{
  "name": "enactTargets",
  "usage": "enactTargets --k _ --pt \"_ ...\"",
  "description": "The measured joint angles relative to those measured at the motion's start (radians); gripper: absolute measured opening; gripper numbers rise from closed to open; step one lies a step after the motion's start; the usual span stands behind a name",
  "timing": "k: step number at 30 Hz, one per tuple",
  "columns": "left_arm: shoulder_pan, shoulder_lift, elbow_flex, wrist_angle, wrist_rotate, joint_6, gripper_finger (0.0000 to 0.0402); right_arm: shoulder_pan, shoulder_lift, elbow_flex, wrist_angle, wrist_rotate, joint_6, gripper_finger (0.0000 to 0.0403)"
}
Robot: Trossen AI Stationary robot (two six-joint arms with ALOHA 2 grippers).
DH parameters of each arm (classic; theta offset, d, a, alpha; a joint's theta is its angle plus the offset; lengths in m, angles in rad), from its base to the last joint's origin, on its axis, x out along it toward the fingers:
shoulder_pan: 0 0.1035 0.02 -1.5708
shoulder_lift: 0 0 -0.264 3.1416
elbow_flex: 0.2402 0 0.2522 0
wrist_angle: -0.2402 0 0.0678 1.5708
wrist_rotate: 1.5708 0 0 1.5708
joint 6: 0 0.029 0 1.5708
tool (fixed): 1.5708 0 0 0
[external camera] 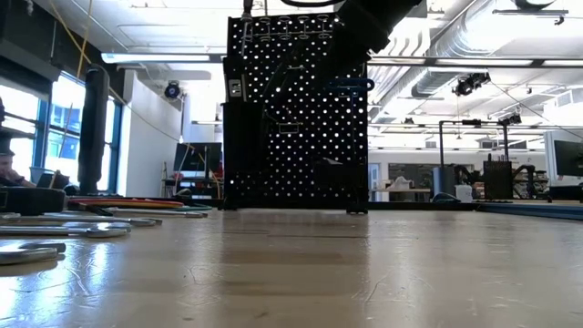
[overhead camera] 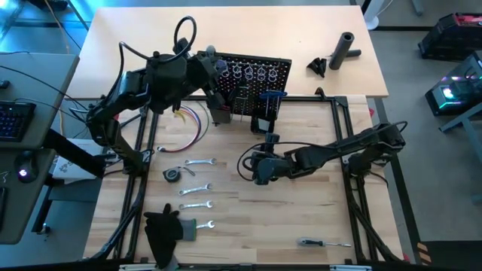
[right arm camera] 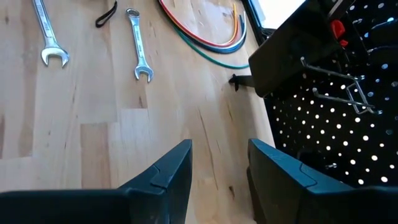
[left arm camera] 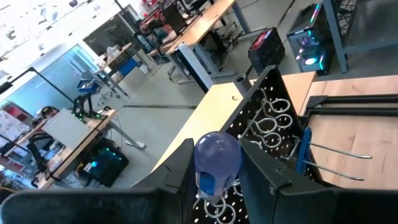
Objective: Hang tools onto peg board
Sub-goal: Hang the transparent blue screwdriver on the black pegboard
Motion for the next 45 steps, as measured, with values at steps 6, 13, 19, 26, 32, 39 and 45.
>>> enactTargets --k 6,13,19,26,32,39,45 --pt "-0.01 0.0 0.0 0.0 -0.001 0.0 0.0086 0.0 0.0 0.0 -0.002 0.0 0.0 0.0152" --pt "0.01 0.0 0.0 -0.039 0.014 -0.043 0.0086 0.0 0.0 0.0 -0.001 0.0 0.0 0.0152" --pt "0.041 0.0 0.0 -0.037 0.026 -0.054 0.0086 0.0 0.0 0.0 0.003 0.0 0.0 0.0152" --pt "0.093 0.0 0.0 -0.036 0.094 -0.098 0.0086 0.0 0.0 0.0 0.006 0.0 0.0 0.0152" --pt "0.126 0.0 0.0 -0.037 0.135 -0.122 0.0086 0.0 0.0 0.0 0.006 -0.001 0.0 0.0152" --pt "0.156 0.0 0.0 -0.052 0.155 -0.145 0.0086 0.0 0.0 0.0 0.006 -0.001 -0.001 0.0152" --pt "0.182 0.0 0.0 -0.078 0.179 -0.17 0.0086 0.0 0.0 0.0 0.007 0.0 -0.012 0.0152"
